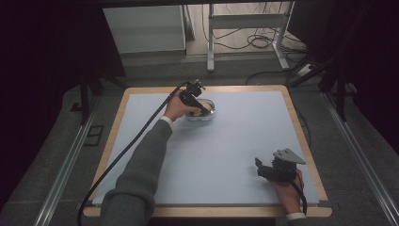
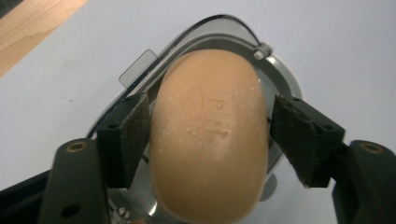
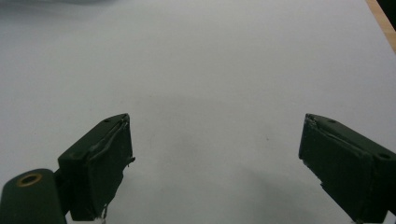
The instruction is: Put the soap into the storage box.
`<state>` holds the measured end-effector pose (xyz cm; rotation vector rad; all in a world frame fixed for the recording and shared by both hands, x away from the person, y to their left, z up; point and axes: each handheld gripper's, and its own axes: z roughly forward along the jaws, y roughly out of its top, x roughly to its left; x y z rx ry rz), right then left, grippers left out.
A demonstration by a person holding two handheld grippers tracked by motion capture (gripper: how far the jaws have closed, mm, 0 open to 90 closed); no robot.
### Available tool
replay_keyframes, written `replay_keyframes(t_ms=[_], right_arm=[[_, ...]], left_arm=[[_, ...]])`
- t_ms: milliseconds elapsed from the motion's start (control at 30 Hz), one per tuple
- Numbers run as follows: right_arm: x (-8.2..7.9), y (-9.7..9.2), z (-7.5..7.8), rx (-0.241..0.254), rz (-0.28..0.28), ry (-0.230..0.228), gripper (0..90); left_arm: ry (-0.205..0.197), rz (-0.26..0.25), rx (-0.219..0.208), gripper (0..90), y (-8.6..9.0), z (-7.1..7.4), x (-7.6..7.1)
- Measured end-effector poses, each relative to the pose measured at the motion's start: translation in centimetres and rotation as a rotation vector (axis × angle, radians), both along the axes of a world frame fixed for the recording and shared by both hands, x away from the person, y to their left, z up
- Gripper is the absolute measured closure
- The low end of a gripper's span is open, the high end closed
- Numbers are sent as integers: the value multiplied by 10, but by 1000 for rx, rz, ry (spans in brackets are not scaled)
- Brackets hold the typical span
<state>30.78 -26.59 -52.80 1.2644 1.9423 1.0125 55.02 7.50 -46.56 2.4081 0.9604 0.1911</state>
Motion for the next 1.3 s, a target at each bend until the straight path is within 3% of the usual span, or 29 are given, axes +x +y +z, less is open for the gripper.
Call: replay_keyframes(t_ms=[133, 667, 967, 1300], right_arm=[[0, 0, 0, -2, 0, 0, 98], [0, 1, 0, -7, 0, -1, 98], [0, 1, 0, -5, 1, 1, 98], [0, 0, 0, -5, 2, 1, 99]], left_arm=[[-12, 7, -28, 258, 3, 4, -8], [-65, 18, -69, 222, 19, 19, -41], [-86, 38, -75, 215, 34, 19, -66], [-127, 41, -109, 209, 58, 13, -108]])
